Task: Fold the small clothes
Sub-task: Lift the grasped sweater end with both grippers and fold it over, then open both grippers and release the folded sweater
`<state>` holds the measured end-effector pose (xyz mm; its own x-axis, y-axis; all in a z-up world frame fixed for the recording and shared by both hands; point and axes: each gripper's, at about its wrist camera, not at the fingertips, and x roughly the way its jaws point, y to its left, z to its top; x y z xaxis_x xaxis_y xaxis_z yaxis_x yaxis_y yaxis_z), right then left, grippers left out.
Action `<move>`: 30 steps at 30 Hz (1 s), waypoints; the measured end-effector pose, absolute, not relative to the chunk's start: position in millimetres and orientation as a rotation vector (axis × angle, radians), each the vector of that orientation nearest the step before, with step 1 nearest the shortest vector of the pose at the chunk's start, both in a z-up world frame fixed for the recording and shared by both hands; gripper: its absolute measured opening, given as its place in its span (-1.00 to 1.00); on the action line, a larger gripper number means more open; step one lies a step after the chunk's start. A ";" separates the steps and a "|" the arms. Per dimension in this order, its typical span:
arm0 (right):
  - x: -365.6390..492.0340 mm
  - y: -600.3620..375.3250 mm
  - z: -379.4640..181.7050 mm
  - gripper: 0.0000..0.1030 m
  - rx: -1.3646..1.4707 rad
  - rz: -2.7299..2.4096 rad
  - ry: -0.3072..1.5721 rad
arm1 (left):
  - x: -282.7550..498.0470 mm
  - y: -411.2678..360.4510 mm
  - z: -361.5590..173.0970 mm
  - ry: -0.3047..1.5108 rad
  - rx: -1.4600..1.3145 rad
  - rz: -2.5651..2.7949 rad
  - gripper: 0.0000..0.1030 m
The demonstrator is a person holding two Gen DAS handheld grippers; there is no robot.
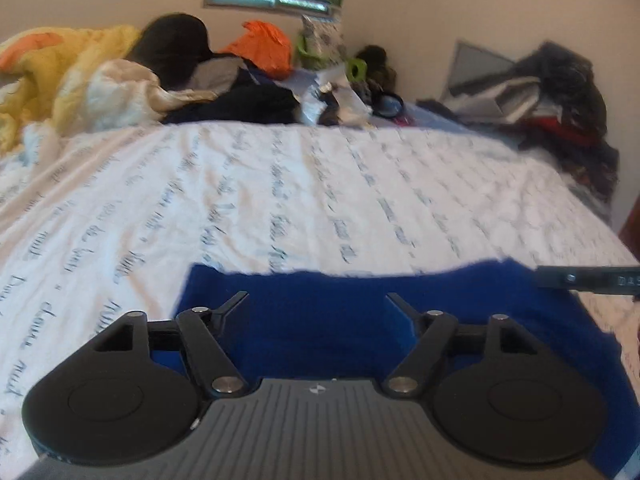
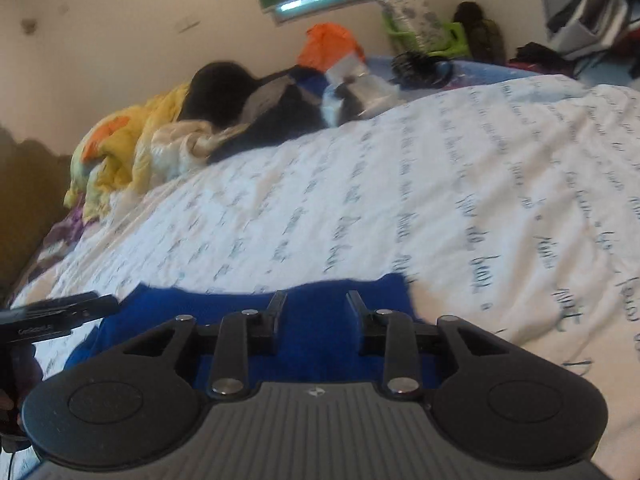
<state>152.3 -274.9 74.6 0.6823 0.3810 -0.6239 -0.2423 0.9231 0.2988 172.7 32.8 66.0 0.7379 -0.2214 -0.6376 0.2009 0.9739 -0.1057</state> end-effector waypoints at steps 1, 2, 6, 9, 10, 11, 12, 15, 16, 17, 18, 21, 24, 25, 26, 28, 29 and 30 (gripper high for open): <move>159.6 -267.8 61.0 -0.42 0.148 0.316 0.791 | 175.5 26.3 55.8 0.750 0.003 -0.213 0.29; 160.5 -270.6 48.2 -0.43 0.121 0.292 0.773 | 176.4 26.4 41.1 0.800 0.030 -0.177 0.27; 149.1 -317.6 29.5 -0.43 0.327 0.329 0.671 | 140.9 48.4 26.2 0.642 0.143 -0.199 0.38; 151.1 -321.6 32.0 -0.43 0.365 0.321 0.686 | 140.8 51.7 29.9 0.644 0.167 -0.154 0.55; 146.8 -316.8 39.6 -0.42 0.357 0.270 0.711 | 134.7 46.8 34.0 0.639 0.195 -0.111 0.61; 139.6 -311.9 48.3 -0.42 0.364 0.223 0.738 | 127.8 43.2 39.5 0.629 0.205 -0.092 0.61; 127.9 -306.5 56.9 -0.35 0.372 0.218 0.735 | 116.4 40.4 47.2 0.614 0.194 -0.114 0.64; 94.4 -280.5 68.0 0.42 0.273 0.320 0.700 | 85.8 25.9 53.0 0.597 0.183 -0.213 0.92; 87.2 -271.5 63.9 0.48 0.211 0.314 0.719 | 80.4 19.4 46.3 0.618 0.204 -0.232 0.92; 81.6 -264.3 55.1 0.48 0.132 0.306 0.755 | 76.4 16.1 34.5 0.656 0.233 -0.245 0.90; 74.5 -260.8 46.1 0.47 0.053 0.310 0.748 | 69.0 22.3 25.9 0.632 0.212 -0.246 0.92; 48.9 -271.7 34.8 0.48 -0.043 0.357 0.659 | 64.0 45.8 27.2 0.657 0.169 -0.235 0.93; 45.9 -271.5 51.9 0.48 -0.033 0.283 0.731 | 52.2 47.5 37.4 0.652 0.232 -0.208 0.89; 42.9 -269.3 59.0 0.49 -0.007 0.261 0.743 | 48.9 43.9 43.7 0.654 0.229 -0.206 0.74; 37.1 -267.2 65.1 0.50 0.024 0.268 0.739 | 43.6 38.2 50.5 0.636 0.219 -0.217 0.73; 23.9 -257.3 71.0 0.61 0.063 0.340 0.726 | 32.4 23.9 56.0 0.595 0.215 -0.264 0.85; 20.8 -250.0 68.6 0.63 0.050 0.365 0.739 | 28.5 16.2 52.5 0.597 0.230 -0.291 0.89; 20.0 -242.8 62.1 0.63 0.011 0.368 0.764 | 28.9 11.0 44.2 0.625 0.253 -0.298 0.91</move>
<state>20.0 -242.8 62.1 0.6616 0.3300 -0.6734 -0.3218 0.9360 0.1426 28.9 11.0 44.2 0.7711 -0.1961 -0.6057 0.3469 0.9272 0.1415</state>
